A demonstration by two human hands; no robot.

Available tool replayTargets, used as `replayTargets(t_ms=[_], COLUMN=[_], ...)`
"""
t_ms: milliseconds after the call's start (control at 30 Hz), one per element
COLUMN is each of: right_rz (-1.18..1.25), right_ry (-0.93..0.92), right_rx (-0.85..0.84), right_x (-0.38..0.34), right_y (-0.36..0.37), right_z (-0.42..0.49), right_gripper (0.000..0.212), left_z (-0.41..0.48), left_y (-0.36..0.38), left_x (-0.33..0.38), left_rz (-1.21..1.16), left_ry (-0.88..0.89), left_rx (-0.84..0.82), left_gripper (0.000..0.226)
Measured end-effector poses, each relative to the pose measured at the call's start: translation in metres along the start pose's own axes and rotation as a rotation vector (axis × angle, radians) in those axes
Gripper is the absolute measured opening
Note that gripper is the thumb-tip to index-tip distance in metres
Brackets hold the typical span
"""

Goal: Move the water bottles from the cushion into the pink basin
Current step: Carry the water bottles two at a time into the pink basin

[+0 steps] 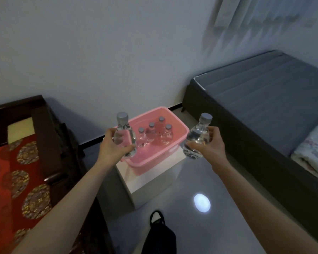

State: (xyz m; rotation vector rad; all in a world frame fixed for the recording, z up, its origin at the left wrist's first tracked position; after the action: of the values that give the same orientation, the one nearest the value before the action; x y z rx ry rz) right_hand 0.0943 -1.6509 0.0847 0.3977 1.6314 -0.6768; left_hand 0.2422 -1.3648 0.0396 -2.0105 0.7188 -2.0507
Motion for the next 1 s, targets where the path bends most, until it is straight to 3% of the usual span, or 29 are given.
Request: replayTargets(t_ms=[233, 467, 667, 867, 1000], right_rz=[-0.031, -0.118, -0.235, -0.379, -0.445], right_ry=[0.026, 0.050, 0.136, 0.148, 0.141], right_rx=[-0.104, -0.233, -0.428, -0.611, -0.681], right_x=[-0.003, 0.020, 0.080, 0.140, 0.170], right_y=[0.029, 0.059, 0.118, 0.160, 0.182], right_z=[0.118, 0.176, 0.208, 0.237, 0.252], right_gripper=[0.073, 0.065, 0.070, 0.056, 0.064], left_z=[0.081, 0.113, 0.119, 0.136, 0.147], left_y=[0.031, 0.056, 0.097, 0.141, 0.164], left_x=[-0.001, -0.014, -0.044, -0.096, -0.128], left_rz=[0.023, -0.008, 0.038, 0.102, 0.216], left_ry=[-0.089, -0.192, -0.308, -0.402, -0.456], left_rx=[0.078, 0.129, 0.211, 0.278, 0.379], left_gripper=[0.071, 0.070, 0.071, 0.075, 0.076])
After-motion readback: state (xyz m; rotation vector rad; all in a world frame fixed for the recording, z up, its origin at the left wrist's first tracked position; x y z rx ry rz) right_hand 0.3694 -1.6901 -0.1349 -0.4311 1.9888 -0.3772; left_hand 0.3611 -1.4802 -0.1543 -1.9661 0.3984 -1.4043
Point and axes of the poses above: each hand's wrist, its own z-axis towards the middle knuckle, its own y-axis out of the palm, x = y × z, the point moved 2 cm from there along z, towards the middle knuckle, and after that the axes turned 7 degrees about z, right-handed, at the moved point
